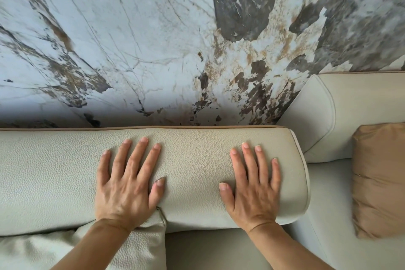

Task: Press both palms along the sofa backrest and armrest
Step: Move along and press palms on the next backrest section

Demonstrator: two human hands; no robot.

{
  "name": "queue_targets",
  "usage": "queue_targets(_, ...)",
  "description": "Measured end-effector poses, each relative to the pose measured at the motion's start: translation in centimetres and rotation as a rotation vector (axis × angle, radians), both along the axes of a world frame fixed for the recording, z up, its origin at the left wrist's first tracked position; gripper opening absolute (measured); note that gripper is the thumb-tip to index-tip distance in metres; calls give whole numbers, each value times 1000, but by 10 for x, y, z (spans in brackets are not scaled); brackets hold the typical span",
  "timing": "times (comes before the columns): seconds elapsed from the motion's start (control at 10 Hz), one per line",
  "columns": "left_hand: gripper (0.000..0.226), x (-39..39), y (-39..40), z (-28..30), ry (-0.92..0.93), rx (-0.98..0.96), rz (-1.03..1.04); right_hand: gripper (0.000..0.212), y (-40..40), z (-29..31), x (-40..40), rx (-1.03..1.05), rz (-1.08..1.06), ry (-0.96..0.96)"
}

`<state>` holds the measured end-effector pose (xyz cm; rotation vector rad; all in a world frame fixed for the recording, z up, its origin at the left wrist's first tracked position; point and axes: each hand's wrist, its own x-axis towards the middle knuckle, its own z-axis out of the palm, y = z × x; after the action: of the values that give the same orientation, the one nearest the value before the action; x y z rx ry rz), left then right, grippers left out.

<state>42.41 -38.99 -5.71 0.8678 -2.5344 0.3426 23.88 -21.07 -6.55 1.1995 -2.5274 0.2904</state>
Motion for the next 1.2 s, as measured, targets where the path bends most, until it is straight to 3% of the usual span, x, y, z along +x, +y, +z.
queue_targets(1.2,63,-66,-67,-6,43,13,94,68,-88,-3,-84,-21,86,47)
